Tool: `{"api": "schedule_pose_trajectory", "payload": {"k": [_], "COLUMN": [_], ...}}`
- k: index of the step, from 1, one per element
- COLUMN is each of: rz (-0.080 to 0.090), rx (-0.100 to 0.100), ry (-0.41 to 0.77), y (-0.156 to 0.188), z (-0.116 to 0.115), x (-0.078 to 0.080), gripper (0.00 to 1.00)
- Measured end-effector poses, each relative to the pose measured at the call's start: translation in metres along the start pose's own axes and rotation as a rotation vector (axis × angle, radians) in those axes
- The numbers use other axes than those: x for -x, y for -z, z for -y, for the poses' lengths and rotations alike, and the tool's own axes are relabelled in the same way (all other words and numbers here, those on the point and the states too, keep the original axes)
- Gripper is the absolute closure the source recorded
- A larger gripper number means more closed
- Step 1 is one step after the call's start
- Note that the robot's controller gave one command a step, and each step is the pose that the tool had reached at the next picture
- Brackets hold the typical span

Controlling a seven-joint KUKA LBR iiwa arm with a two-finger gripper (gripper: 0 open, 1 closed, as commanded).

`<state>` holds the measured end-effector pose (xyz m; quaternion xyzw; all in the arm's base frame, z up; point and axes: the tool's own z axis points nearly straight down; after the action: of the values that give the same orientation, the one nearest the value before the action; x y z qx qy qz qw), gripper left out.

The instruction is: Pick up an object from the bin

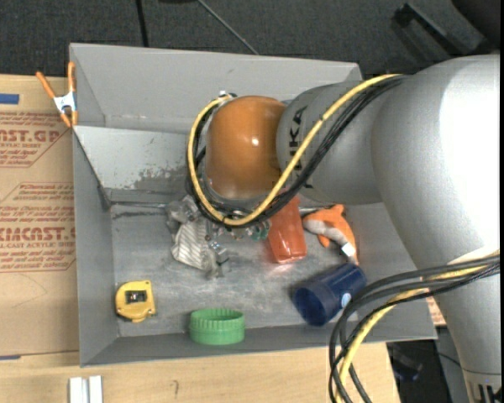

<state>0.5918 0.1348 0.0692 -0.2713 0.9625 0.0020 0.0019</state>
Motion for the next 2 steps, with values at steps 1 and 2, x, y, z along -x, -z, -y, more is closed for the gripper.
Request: {"api": "schedule_pose_trajectory", "payload": {"k": [1,2], "rz": [0.008,0.008], "rx": [-0.002,-0.002], "ry": [0.163,0.163], "y": [0.0026,0.0025], "z": [0.0017,0.0018], "x": [0.0007,0.0007], "gripper": [1.0,1.0]}}
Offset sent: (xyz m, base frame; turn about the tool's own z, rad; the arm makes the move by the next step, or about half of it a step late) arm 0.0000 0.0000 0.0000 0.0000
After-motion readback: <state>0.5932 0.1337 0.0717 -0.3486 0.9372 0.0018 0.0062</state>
